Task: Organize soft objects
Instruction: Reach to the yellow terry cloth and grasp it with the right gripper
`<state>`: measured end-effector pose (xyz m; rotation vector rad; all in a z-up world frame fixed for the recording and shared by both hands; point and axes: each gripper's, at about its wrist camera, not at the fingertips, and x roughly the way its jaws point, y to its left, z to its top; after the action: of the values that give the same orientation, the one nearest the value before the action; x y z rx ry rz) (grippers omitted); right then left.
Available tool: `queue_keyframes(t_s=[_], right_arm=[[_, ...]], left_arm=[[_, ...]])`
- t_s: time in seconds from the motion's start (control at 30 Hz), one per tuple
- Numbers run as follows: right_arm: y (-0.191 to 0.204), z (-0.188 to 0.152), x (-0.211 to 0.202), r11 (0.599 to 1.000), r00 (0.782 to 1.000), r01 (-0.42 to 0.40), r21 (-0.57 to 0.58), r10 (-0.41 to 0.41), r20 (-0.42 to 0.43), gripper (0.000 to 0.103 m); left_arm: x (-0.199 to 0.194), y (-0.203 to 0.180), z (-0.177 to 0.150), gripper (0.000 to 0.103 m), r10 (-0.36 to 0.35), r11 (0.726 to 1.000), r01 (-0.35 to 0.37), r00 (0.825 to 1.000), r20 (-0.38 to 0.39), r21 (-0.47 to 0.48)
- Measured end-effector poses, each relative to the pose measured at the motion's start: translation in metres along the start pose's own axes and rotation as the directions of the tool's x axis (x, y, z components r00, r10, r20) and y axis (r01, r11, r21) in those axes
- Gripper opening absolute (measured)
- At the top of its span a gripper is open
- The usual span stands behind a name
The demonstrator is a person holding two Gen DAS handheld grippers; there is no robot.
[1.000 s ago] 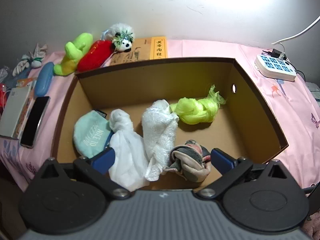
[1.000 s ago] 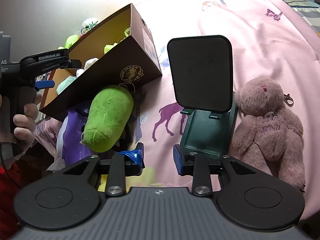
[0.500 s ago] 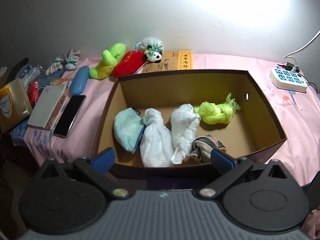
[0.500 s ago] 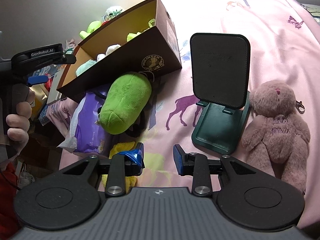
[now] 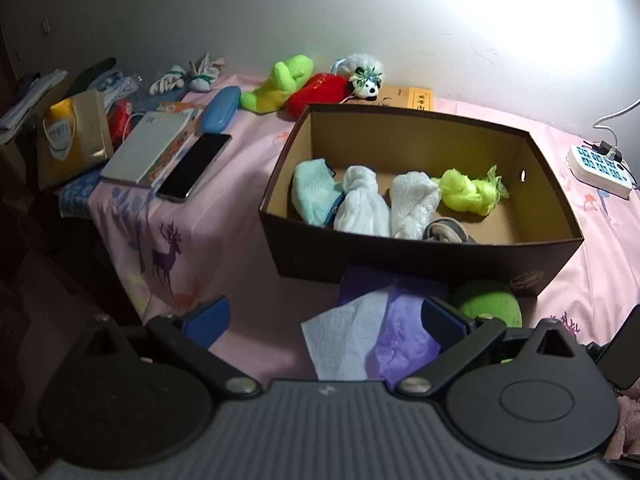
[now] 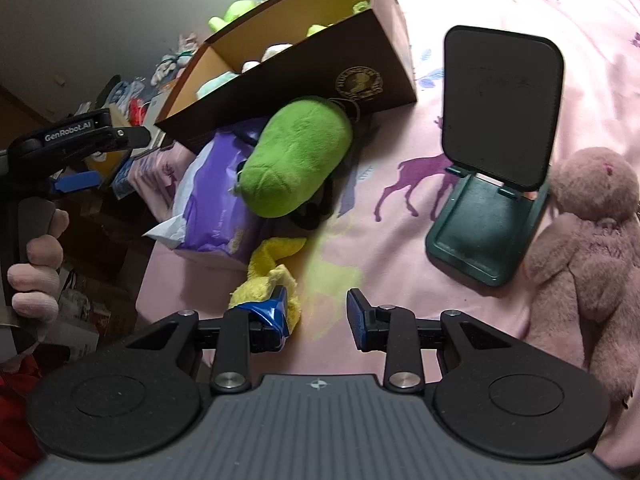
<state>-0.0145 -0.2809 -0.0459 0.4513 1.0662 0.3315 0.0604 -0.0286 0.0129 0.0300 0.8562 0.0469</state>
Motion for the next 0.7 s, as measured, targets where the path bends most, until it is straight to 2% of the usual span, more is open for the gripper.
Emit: queue_keyframes(t_s=[0.13, 0.27, 0.4, 0.5, 0.6, 0.7], right_arm=[[0.012, 0.000, 0.008, 0.997, 0.999, -0.043, -0.063, 0.041, -0.023, 0.015], [0.017, 0.000, 0.025, 0.994, 0.994, -0.085, -0.073, 0.080, -0.069, 0.016], [0.015, 0.003, 0.037, 0.991, 0.988, -0.133, -0.006, 0.133, -0.074, 0.016], [0.016, 0.003, 0.050, 0.990, 0.984, -0.140, 0.016, 0.140, -0.111, 0.020], [0.013, 0.000, 0.062, 0.982, 0.970, -0.177, 0.066, 0.185, -0.157, 0.021], [0.006, 0.001, 0.063, 0.974, 0.964, -0.195, 0.115, 0.212, -0.159, 0.021]], left_arm=[[-0.008, 0.010, -0.019, 0.101, 0.022, 0.999, -0.023, 1.000, -0.018, -0.036], [-0.012, 0.019, -0.036, 0.101, 0.045, 0.996, -0.049, 0.998, -0.050, -0.068], [-0.015, 0.028, -0.052, 0.101, 0.063, 0.993, -0.070, 0.995, -0.081, -0.096], [-0.017, 0.034, -0.062, 0.101, 0.068, 0.991, -0.079, 0.993, -0.101, -0.111], [-0.015, 0.036, -0.069, 0.101, 0.070, 0.990, -0.083, 0.990, -0.120, -0.113], [-0.012, 0.036, -0.073, 0.101, 0.070, 0.991, -0.084, 0.989, -0.134, -0.106]])
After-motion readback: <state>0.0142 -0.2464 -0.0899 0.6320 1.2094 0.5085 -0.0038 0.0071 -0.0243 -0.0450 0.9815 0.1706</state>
